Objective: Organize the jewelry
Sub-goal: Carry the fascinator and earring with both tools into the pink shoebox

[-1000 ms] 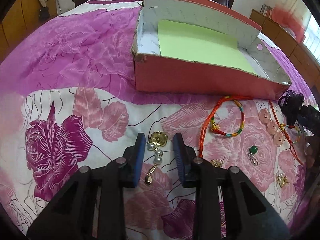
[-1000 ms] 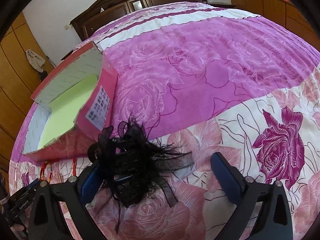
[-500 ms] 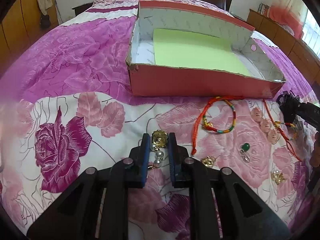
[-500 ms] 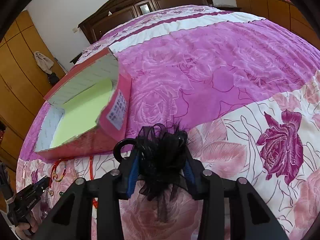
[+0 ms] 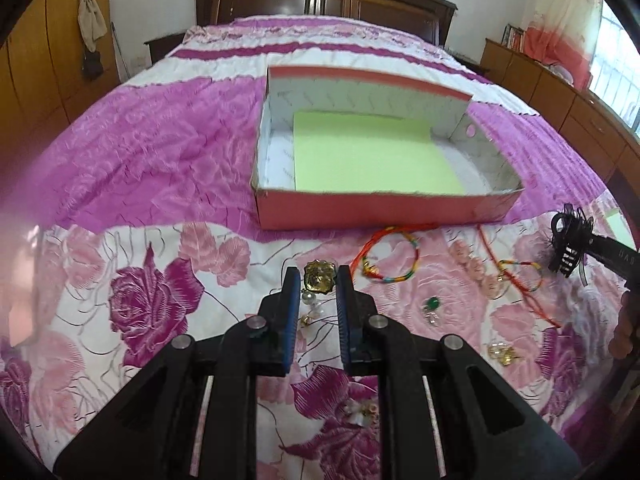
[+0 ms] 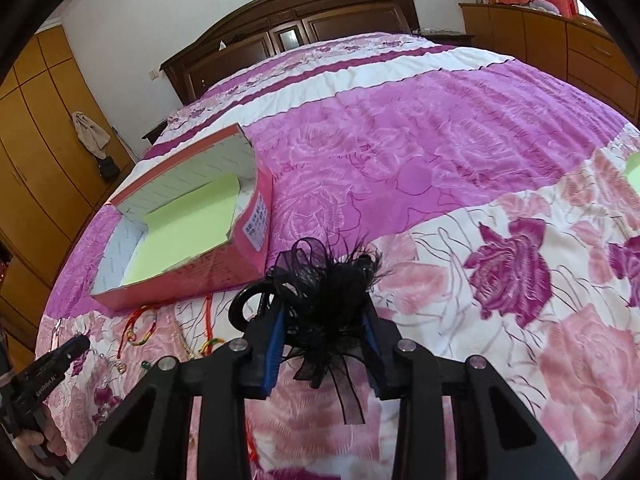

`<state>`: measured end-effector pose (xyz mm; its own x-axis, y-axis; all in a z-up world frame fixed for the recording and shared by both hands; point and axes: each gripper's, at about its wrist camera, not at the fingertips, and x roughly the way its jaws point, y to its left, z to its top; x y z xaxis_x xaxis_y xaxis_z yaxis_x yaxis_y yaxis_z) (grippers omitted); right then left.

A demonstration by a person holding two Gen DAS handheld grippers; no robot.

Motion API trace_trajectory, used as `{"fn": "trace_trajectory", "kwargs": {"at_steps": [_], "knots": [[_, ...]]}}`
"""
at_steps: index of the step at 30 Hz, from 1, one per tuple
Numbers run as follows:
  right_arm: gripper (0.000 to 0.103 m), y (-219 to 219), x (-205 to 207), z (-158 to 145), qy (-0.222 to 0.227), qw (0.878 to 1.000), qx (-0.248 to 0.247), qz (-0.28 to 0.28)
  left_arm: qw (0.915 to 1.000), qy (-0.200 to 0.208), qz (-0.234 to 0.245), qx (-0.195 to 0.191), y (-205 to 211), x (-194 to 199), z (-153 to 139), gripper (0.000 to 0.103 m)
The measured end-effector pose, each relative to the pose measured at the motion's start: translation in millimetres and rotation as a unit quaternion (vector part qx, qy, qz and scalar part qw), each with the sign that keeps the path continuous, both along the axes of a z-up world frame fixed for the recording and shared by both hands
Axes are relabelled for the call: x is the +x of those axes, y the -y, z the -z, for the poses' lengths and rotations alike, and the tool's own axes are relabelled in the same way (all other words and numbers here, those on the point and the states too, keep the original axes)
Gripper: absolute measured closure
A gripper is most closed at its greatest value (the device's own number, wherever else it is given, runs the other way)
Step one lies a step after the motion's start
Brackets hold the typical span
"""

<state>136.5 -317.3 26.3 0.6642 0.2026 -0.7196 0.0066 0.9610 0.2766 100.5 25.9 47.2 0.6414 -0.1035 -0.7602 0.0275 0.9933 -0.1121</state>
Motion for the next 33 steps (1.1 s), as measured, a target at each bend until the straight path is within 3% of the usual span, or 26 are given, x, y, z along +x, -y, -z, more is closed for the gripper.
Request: {"fn": "trace_trajectory", "kwargs": {"at_steps": [18, 33], "knots": [[0.067, -25, -44, -75, 0.067, 0.997, -0.009, -0.04, 0.9974, 0.069, 0.021, -0.006, 7, -16, -70, 0.093], [0.067, -68, -11, -112, 0.083, 0.992, -0.013, -0.089, 0.9959, 0.083, 0.037, -0.002, 12, 19, -98, 0.093]]}}
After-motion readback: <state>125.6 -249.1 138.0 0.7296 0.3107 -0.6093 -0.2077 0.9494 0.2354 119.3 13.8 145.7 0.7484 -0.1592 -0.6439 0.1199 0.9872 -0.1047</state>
